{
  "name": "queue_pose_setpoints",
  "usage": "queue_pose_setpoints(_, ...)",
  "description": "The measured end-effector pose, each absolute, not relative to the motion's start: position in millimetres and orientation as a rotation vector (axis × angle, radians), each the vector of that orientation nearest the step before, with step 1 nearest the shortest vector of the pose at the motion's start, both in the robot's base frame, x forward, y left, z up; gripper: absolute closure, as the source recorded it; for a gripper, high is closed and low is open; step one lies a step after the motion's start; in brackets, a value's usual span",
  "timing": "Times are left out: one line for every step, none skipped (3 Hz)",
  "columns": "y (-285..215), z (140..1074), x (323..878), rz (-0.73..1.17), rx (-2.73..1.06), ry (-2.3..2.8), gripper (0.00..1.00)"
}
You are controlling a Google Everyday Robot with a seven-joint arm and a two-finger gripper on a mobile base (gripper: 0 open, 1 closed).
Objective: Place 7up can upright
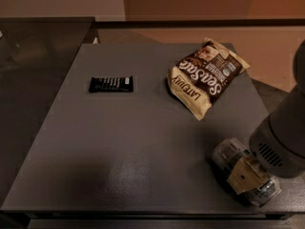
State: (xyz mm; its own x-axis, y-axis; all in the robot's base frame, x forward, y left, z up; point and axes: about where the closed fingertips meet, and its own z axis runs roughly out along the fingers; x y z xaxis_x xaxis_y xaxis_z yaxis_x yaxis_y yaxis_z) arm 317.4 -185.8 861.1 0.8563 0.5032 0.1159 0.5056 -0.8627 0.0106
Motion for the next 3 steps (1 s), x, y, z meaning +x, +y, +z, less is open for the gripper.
queue_pose_setpoints(-163.9,866.4,318.4,-0.243,-3.031,-0.669,1.00)
queue_pose_setpoints(-136.9,871.0,327.5,-0.278,-3.044,-0.472,1.00)
queue_pose_setpoints(-116.6,875.3,340.7,-0.257,-3.046,-0.311,1.00)
